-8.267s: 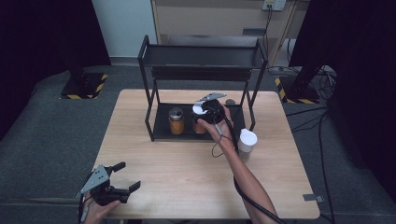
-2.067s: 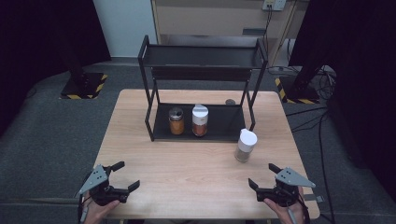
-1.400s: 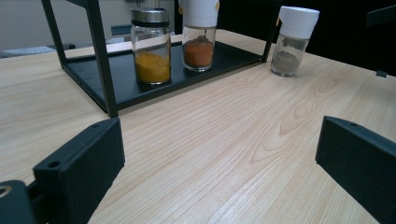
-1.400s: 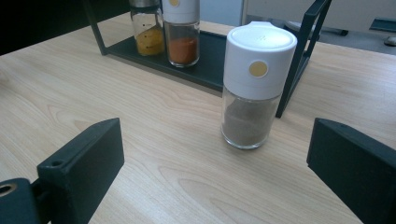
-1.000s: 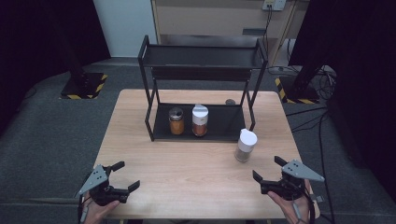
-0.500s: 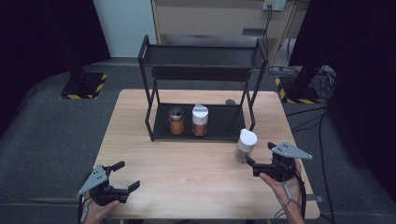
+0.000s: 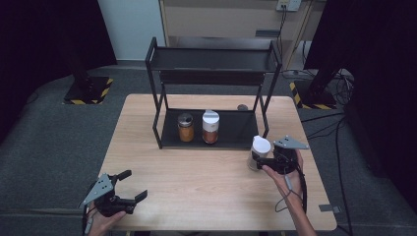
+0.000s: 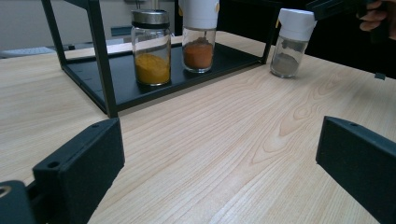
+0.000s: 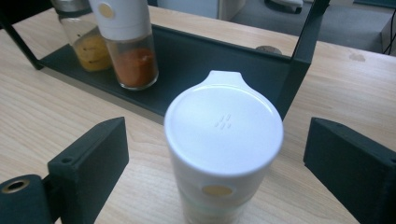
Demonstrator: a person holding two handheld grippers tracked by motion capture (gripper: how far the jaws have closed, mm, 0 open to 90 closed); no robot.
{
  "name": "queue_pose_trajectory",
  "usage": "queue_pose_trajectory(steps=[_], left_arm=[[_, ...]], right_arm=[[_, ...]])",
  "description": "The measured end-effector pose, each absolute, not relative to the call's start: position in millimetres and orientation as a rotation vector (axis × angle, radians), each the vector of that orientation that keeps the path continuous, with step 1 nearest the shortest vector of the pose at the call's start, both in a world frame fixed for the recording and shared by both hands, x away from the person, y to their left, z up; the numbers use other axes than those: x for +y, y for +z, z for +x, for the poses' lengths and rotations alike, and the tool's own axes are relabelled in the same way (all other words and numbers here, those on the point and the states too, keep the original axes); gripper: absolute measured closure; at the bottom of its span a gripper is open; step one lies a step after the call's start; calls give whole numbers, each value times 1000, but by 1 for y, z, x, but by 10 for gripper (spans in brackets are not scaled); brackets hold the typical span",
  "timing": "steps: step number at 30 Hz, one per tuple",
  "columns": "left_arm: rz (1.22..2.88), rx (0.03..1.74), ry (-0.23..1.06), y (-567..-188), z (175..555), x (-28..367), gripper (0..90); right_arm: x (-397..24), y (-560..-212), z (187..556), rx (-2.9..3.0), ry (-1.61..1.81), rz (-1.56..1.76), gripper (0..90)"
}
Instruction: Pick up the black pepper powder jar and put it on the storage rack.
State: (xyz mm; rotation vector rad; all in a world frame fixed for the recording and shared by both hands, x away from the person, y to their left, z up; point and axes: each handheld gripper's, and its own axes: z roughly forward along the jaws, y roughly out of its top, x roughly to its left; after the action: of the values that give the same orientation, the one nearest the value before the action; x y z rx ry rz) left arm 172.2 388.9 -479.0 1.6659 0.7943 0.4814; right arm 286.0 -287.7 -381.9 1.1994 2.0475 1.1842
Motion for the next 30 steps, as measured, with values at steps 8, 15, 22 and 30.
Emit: queue_pose_trajectory(steps=[8, 15, 22, 30], left_arm=[[1666, 794, 482, -479, 172, 389, 1], [1667, 792, 481, -479, 172, 389, 2], [1667, 793, 480, -479, 172, 389, 2], [1666, 793, 481, -479, 172, 389, 2]], right_arm=[[-275, -389, 300, 2047, 1140, 1229, 138], [-268, -395, 302, 2054, 1097, 1211, 291], [-268, -398, 301, 2040, 1113, 1219, 305], [-267, -393, 302, 2053, 1127, 1224, 306]])
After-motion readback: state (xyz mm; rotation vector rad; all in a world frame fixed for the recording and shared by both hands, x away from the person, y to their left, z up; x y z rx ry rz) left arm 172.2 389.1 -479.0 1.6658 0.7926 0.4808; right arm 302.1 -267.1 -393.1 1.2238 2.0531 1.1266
